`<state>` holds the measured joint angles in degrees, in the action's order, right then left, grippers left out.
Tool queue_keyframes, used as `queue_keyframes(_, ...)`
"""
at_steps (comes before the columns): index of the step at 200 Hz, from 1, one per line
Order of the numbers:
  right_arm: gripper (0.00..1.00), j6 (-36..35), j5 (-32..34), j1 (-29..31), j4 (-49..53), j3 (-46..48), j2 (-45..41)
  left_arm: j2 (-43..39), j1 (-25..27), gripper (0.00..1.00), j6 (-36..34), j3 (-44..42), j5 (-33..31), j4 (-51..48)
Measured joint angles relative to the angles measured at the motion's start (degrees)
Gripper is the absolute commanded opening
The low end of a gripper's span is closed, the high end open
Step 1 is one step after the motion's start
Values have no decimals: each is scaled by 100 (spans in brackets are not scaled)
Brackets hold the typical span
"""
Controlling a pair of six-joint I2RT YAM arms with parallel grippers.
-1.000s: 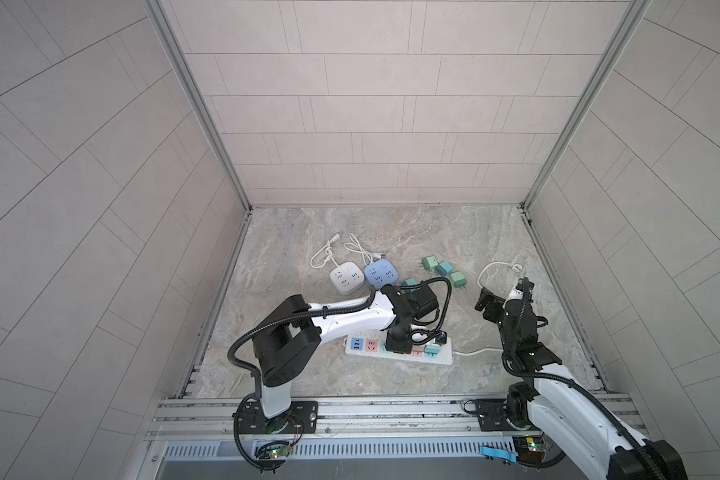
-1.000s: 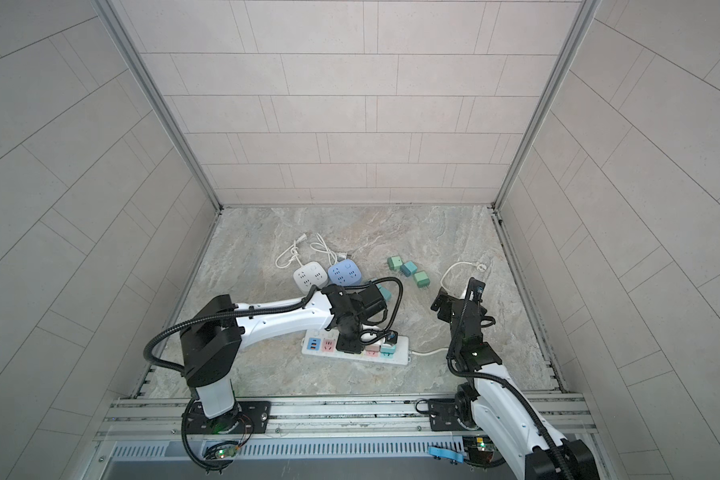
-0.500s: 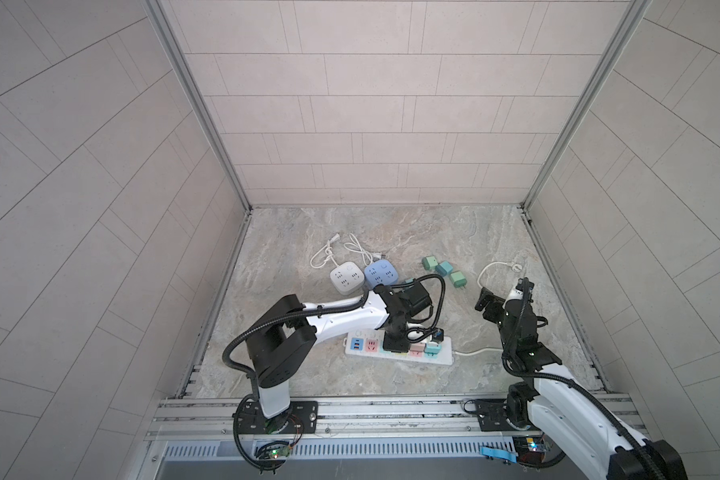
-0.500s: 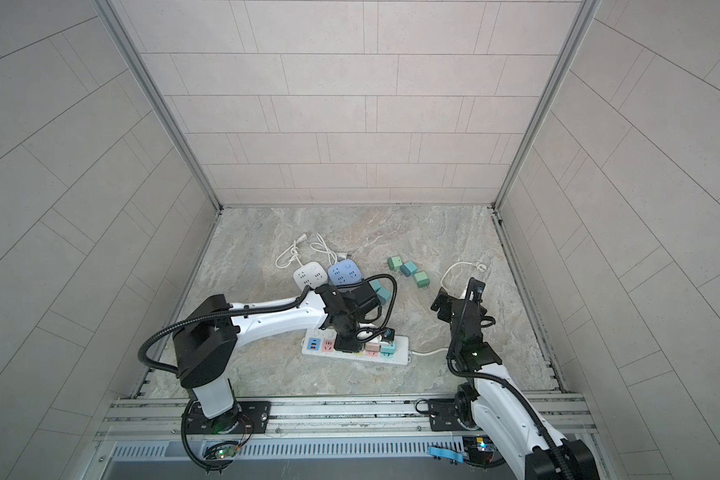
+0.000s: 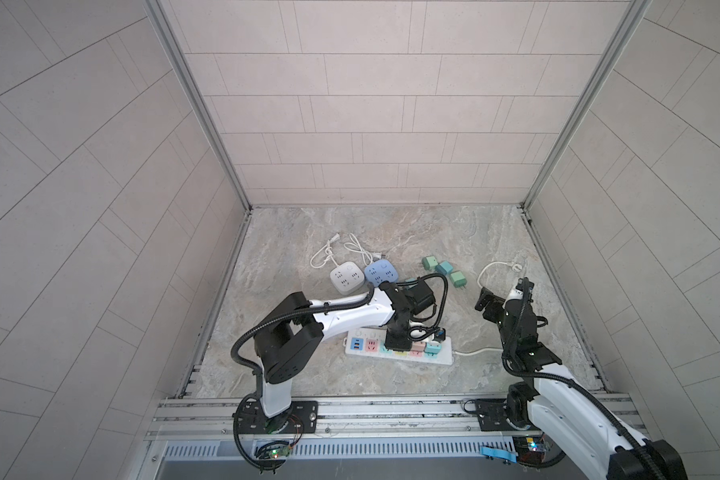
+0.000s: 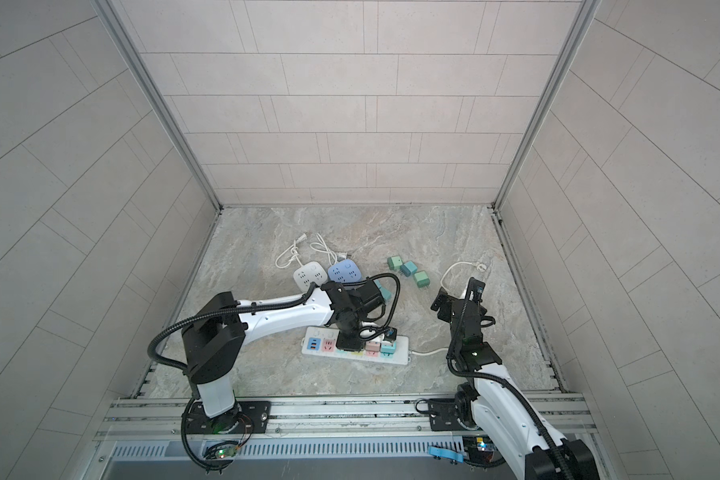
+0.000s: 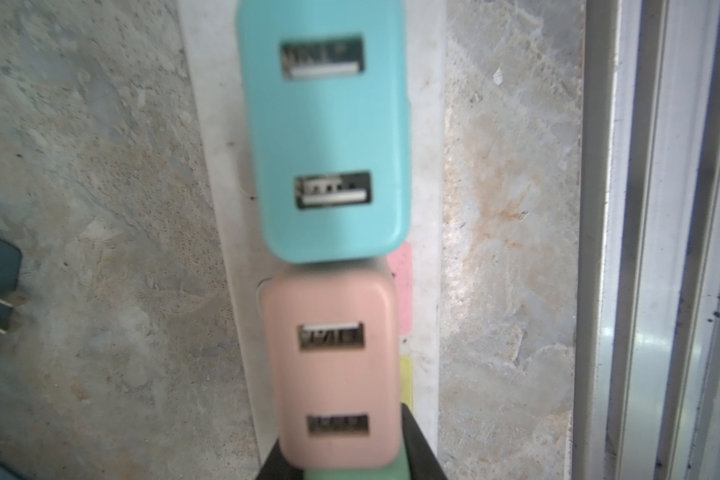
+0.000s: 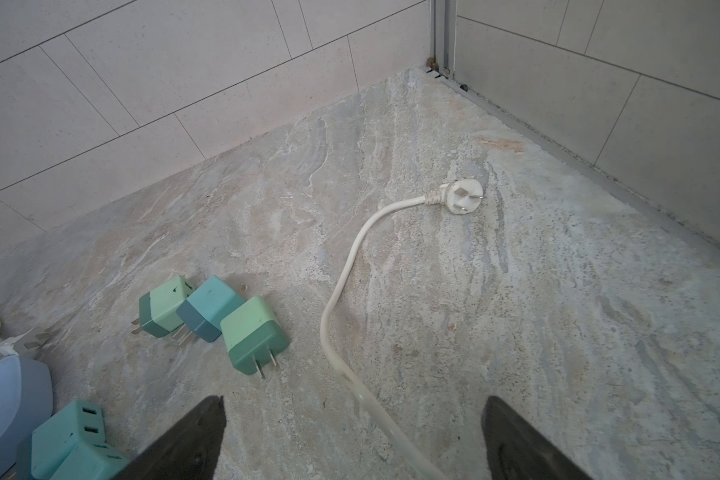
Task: Insert the plug
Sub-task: 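Lower the light-green adapter with the left gripper and press it into the socket, then open and lift the left gripper while the right arm moves toward green adapters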
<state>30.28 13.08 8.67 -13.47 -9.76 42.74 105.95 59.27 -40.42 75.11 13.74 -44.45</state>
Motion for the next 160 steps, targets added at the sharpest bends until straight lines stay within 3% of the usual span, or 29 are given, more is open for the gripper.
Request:
queue_keyframes(27, 98, 0, 2, 0, 0, 0, 0, -81, 0, 30, 52, -111, -11, 125)
queue_keyframes(59, 98, 0, 0, 0, 0, 0, 0, -236, 17, 59, 175, -564, -92, 544)
queue_keyframes(70, 98, 0, 2, 0, 0, 0, 0, -450, 17, 78, 280, -772, -177, 774)
queue_keyframes(75, 98, 0, 0, 0, 0, 0, 0, -544, 17, 96, 330, -872, -232, 859)
queue_keyframes(77, 98, 0, 0, 0, 0, 0, 0, -568, 17, 99, 348, -901, -232, 872)
queue_keyframes(127, 98, 0, 2, 0, 2, 0, 0, -1932, -59, 100, 636, -1792, -553, 1648)
queue_keyframes(160, 100, 9, 7, 0, 2, 0, 0, -3150, -103, 100, 1495, -2640, -1757, 3005)
